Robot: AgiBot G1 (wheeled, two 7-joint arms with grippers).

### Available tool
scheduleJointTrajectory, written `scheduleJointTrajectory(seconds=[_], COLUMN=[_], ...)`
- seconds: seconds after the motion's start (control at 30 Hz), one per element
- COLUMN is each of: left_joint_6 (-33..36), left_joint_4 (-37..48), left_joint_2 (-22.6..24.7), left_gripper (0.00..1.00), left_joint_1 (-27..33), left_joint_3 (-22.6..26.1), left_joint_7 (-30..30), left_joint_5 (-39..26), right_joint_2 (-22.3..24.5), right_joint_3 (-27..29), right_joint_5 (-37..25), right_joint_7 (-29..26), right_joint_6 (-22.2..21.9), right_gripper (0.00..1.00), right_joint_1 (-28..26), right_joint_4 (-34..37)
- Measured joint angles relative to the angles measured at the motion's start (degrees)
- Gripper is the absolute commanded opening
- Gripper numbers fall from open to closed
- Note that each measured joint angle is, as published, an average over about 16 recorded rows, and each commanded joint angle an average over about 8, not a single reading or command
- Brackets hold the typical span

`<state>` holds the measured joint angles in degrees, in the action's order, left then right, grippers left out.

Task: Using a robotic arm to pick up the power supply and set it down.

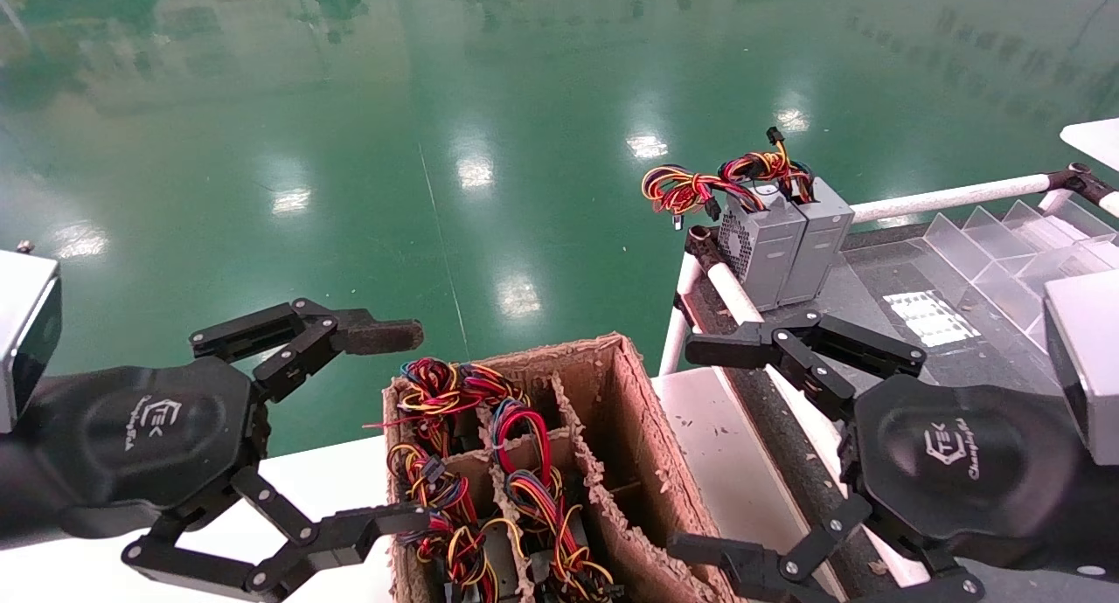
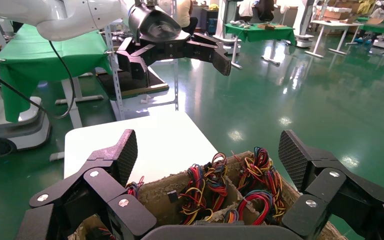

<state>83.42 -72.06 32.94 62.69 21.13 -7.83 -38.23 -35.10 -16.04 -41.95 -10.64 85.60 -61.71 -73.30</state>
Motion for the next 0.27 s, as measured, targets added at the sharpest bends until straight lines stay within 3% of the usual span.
scheduleJointTrajectory(seconds=[0.27], left_joint_6=[0.00], left_joint_4=[0.00], left_joint_2=[0.00], left_gripper=[1.00], left_joint_1=[0.00], left_joint_3=[0.00], left_joint_7=[0.00], left_joint_5=[0.00], right_joint_2=[0.00], right_joint_3=[0.00], right_joint_5=[0.00], right_joint_7=[0.00], right_joint_6=[0.00], right_gripper=[1.00], right_joint_1=[0.00], right_joint_4=[0.00])
